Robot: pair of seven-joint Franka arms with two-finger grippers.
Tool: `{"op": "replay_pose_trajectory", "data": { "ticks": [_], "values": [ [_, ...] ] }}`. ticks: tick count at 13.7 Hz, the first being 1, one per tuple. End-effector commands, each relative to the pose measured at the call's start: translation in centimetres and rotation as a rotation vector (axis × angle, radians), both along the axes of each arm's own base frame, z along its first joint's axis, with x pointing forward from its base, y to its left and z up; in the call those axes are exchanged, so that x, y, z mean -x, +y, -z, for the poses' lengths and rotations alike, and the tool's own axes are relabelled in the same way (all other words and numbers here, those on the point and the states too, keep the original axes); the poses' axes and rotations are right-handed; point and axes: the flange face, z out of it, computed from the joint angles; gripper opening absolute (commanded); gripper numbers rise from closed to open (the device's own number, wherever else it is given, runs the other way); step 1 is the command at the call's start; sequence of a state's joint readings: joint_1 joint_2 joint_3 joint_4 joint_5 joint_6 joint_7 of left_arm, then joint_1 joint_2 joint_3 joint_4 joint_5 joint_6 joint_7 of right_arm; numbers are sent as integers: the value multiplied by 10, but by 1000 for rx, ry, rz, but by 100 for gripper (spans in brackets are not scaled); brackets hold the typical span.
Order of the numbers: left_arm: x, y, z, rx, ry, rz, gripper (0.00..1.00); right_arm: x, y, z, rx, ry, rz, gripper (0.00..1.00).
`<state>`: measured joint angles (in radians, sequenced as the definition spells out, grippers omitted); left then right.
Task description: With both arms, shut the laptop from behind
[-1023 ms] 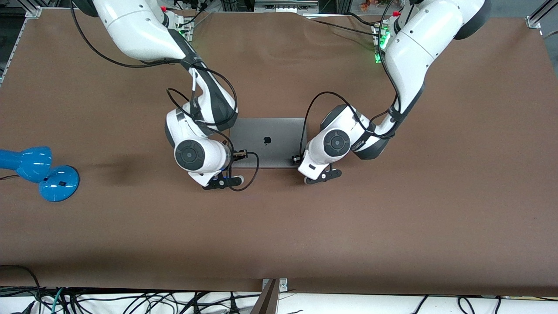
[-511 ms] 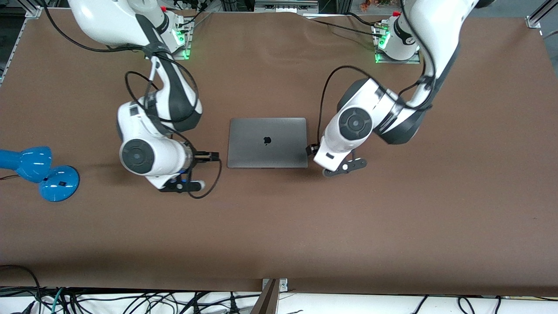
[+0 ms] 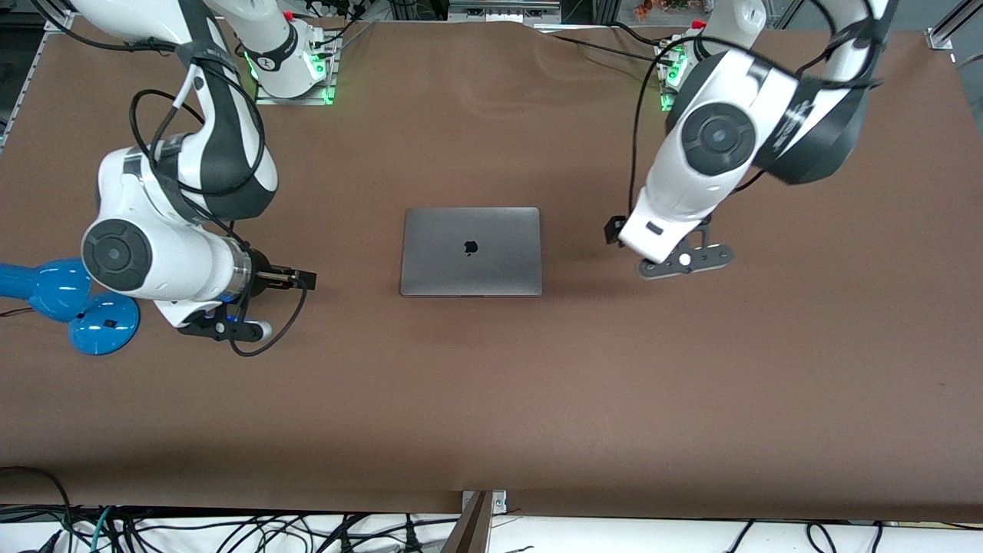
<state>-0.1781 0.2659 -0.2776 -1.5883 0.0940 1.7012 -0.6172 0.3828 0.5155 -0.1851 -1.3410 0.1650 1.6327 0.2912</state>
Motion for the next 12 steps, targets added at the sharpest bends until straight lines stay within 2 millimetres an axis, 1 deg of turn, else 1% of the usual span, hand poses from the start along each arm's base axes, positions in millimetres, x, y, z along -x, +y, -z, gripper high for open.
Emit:
{"op": "replay_pose_trajectory", "data": {
  "ticks": [1,2,3,4,5,7,9,10,11,12],
  "values": [
    [18,52,-39,38,-9,70,100,2,-18,-16,23,-14,16,100],
    [22,67,-49,42,-15,102,100,0,-30,-26,27,-31,21,100],
    [28,82,-58,47,-23,118,100,0,-36,-32,32,-39,31,100],
    [34,91,-63,60,-27,123,100,1,-43,-44,26,-55,39,100],
    [38,104,-70,66,-35,130,100,4,-48,-59,23,-73,44,100],
    [49,128,-81,76,-46,157,100,8,-66,-61,96,-42,54,100],
    [64,138,-90,77,-58,157,100,7,-70,-95,113,-108,48,100],
    [71,142,-92,79,-61,152,100,8,-76,-106,107,-124,60,100],
    [75,143,-95,81,-65,151,100,12,-79,-119,99,-145,69,100],
    [75,146,-97,108,-65,137,100,16,-92,-131,90,-163,86,100]
  ]
}}
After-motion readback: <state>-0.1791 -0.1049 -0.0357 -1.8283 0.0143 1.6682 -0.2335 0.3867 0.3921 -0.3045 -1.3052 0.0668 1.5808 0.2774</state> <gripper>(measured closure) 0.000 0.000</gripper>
